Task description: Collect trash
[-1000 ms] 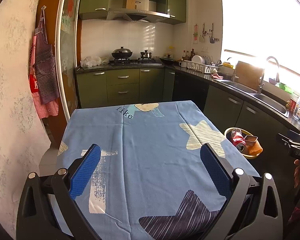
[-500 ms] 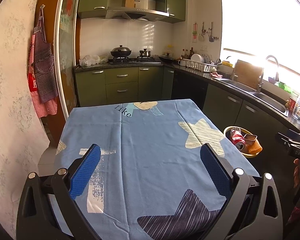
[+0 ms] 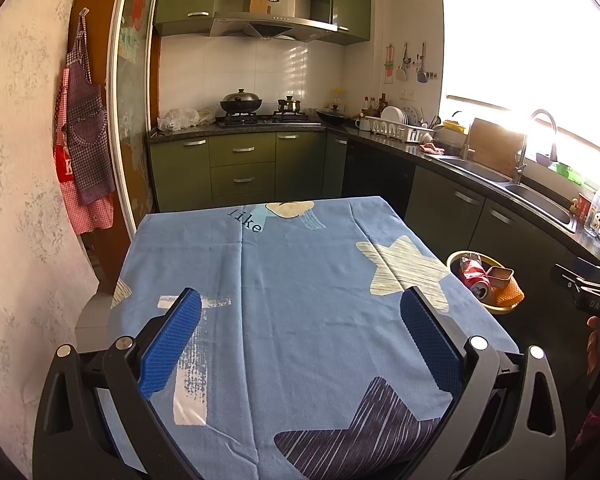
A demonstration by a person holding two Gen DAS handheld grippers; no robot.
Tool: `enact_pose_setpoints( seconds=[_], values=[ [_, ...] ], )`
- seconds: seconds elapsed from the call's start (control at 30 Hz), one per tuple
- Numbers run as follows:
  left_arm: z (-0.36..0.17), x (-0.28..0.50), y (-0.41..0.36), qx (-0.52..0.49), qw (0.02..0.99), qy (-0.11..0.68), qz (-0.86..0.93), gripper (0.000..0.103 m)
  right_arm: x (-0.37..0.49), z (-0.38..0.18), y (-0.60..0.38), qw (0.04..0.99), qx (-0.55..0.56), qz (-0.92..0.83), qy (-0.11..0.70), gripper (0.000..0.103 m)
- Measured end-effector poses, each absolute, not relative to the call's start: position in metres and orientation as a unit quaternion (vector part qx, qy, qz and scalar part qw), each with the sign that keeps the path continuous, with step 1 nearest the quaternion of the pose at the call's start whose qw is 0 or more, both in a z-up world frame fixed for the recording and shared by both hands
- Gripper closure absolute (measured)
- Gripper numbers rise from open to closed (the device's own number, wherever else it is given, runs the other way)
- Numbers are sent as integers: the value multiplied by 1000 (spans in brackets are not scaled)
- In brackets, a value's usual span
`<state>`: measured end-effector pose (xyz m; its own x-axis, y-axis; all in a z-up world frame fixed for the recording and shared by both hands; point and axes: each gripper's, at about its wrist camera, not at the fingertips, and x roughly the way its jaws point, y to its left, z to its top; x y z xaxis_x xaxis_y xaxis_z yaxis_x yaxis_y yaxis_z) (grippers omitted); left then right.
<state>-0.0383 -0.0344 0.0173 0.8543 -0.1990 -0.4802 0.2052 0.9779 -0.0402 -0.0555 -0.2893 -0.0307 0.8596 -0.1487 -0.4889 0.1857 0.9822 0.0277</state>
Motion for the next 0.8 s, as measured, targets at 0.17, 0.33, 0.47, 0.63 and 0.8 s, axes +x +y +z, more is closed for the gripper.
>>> enact_pose_setpoints(
  seconds=[0.17,0.33,0.47,0.63,0.8],
  values=[
    [16,-39,-35,7,963,249,-106,5,-55,-32,-290,963,37,-88,251,7],
    [14,-38,-35,7,962,250,-107,5,-55,-32,-290,963,37,-87,251,7],
    [14,-38,-34,7,962,250,-107,5,-55,-31,-290,963,37,-87,251,7],
    [14,-38,-35,7,962,250,-107,5,-55,-31,-290,963,37,-88,251,7],
    [14,-38,-35,7,962,250,-107,5,-55,-32,-290,963,37,-87,251,7]
  ],
)
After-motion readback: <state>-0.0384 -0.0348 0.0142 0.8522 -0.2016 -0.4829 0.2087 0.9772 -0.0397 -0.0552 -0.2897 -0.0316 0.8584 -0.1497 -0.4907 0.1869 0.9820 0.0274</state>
